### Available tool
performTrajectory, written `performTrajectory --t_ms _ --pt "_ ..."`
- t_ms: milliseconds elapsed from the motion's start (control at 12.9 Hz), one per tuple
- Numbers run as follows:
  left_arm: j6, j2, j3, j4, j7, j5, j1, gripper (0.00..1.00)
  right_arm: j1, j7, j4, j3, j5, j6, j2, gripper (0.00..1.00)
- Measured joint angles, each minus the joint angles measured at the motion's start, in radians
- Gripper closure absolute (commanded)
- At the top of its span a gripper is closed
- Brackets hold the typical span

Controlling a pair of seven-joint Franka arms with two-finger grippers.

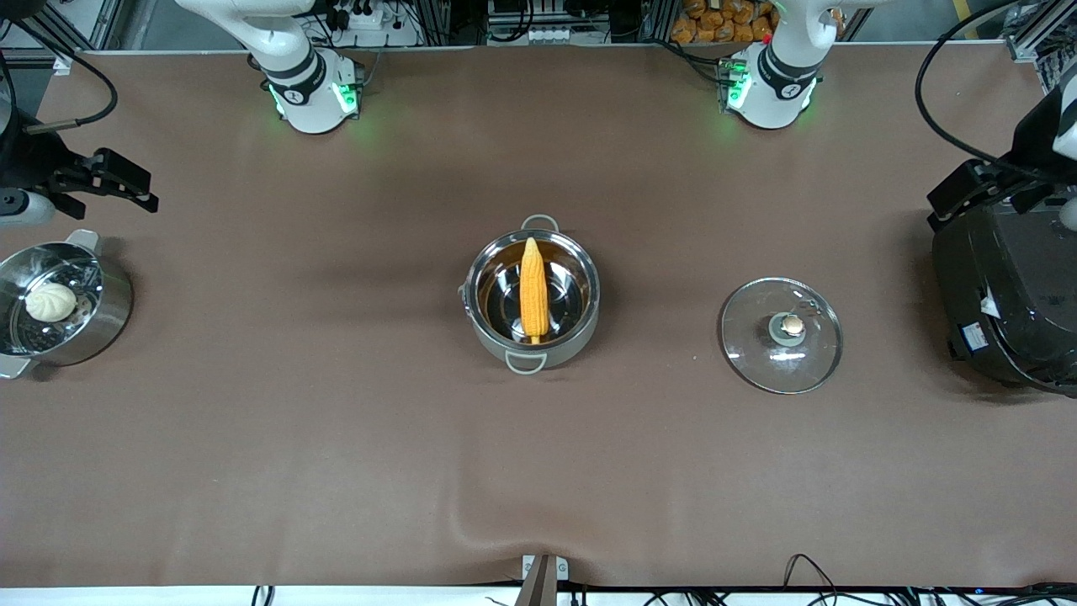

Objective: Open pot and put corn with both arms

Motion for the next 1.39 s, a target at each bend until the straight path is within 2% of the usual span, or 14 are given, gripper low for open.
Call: performTrajectory --t_ms 697,1084,1394 --pt "-0.021 -0.005 0.002 -0.050 0.067 -0.077 0.020 0.00 0.000 0.000 0.000 0.000 0.000 -0.002 0.001 0.00" --pt "0.085 -0.055 0.001 -0.190 0.108 -0.077 0.015 0.00 0.000 0.000 0.000 0.000 0.000 -0.002 0.002 0.00" --pt "0.090 -0.060 0.002 -0.200 0.167 -0.077 0.013 0.00 0.000 0.000 0.000 0.000 0.000 -0.003 0.005 0.00"
